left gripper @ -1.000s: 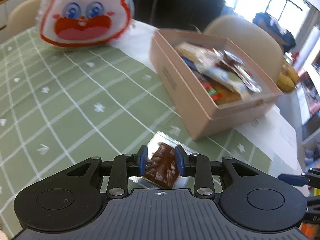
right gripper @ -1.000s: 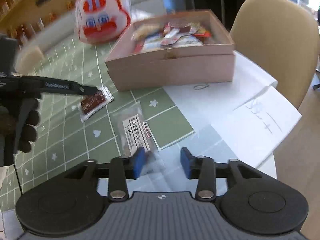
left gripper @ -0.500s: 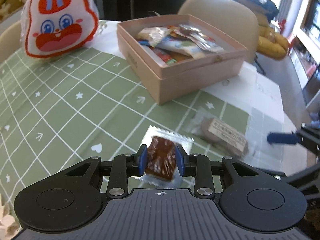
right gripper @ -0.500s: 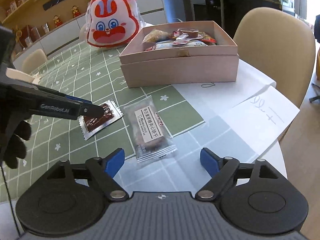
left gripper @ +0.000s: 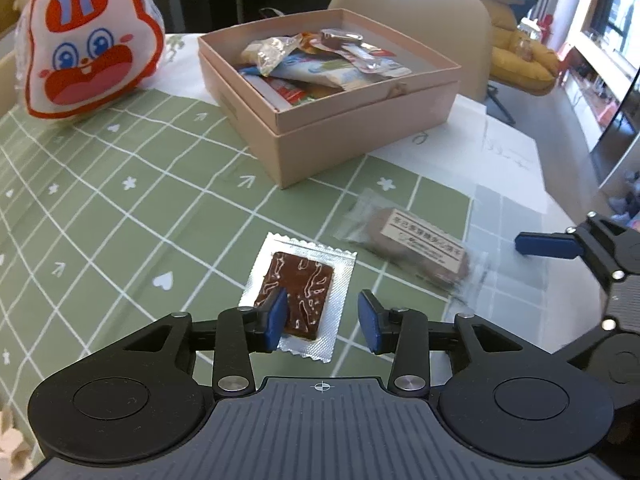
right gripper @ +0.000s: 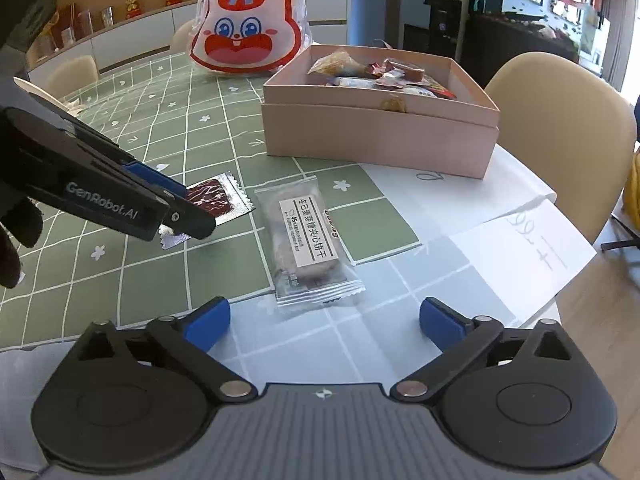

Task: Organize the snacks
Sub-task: 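Grasp the clear biscuit pack with the right tool while the left tool holds the wafer sachet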

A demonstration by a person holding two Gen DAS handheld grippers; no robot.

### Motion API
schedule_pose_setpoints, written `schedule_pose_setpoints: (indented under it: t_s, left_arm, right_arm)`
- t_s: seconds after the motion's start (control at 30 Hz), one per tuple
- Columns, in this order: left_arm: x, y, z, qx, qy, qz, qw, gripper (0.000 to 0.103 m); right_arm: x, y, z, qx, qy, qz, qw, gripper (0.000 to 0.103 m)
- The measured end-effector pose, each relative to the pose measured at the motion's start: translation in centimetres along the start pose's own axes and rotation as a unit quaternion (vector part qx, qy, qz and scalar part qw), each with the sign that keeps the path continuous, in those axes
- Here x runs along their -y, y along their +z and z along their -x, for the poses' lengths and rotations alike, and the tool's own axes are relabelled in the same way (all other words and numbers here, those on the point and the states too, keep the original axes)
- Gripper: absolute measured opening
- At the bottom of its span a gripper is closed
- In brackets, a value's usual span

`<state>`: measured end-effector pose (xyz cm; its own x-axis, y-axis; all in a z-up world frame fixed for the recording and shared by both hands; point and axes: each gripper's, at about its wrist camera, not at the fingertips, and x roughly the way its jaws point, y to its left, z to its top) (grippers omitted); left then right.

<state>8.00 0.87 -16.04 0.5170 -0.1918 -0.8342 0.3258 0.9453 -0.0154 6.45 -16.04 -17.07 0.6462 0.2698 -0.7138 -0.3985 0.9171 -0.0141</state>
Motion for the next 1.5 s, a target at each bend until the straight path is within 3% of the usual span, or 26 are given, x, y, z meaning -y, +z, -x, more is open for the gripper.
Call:
schedule_pose_setpoints:
  t_s: [0.07,0.2,0.3,0.4,0.67,0.83,0.97,1.07,1.13,1.3,1.5]
  left_arm:
    - [-0.2,0.0,0.3,0.006,-0.003,0.006,1.0000,0.043]
    - [-0.1,0.1,0.8,0.032,0.044,-0.024,0.9982,0.041]
    - [-0.6,0.3,-0.1,0.005,0.019,-0.018,0.9996,0.042]
    - [-0.4,0.4,-0.5,0.010,0.021,-0.034,0.9992,0.043]
    - [-1.1,1.1,-1.2,0.010,0.029,-0.016,0.9994,0.048]
    - [-0.5,1.0,-1.5,0.010,0.030,-0.043,0.9986,0.050]
    - [-1.3,0.9,-1.6,0.023,0.020,-0.005,0.9995,0.050]
    - [-1.7,0.9,-1.3,0.020,0.016,0.032,0.9991,0.050]
    - [-1.7,0.6,-1.0,0.016,0.015,0.045,0.9988,0.050]
    - [-1.1,-0.6,0.4,-0.024,0.006,0.084,0.9962,0.046]
    - [0.2,-3.0,1.8,-0.035,0.007,0.105,0.9939,0.046]
  right_arm:
    - [0.0,0.0,0.0,0.001,-0.002,0.000,1.000,0.103]
    - [0.0,-0.1,0.0,0.005,-0.003,-0.001,1.000,0.103]
    - [-0.1,-0.1,0.0,0.007,-0.004,-0.001,1.000,0.103]
    - [-0.1,-0.1,0.0,0.008,-0.004,-0.001,1.000,0.103]
    - [-0.1,-0.2,0.1,0.012,-0.005,-0.002,1.000,0.103]
    - [-0.2,-0.2,0.1,0.011,-0.006,-0.005,1.000,0.103]
    - [0.1,0.0,0.0,0.003,0.005,0.009,1.000,0.103]
    - [0.9,0.9,0.2,-0.013,0.027,0.011,0.999,0.092]
    - [1.9,1.7,0.6,-0.007,0.043,-0.010,0.999,0.089]
    - [2.7,3.2,0.5,-0.011,0.074,-0.034,0.997,0.078]
    - [1.1,3.8,-1.5,-0.018,0.057,0.011,0.998,0.069]
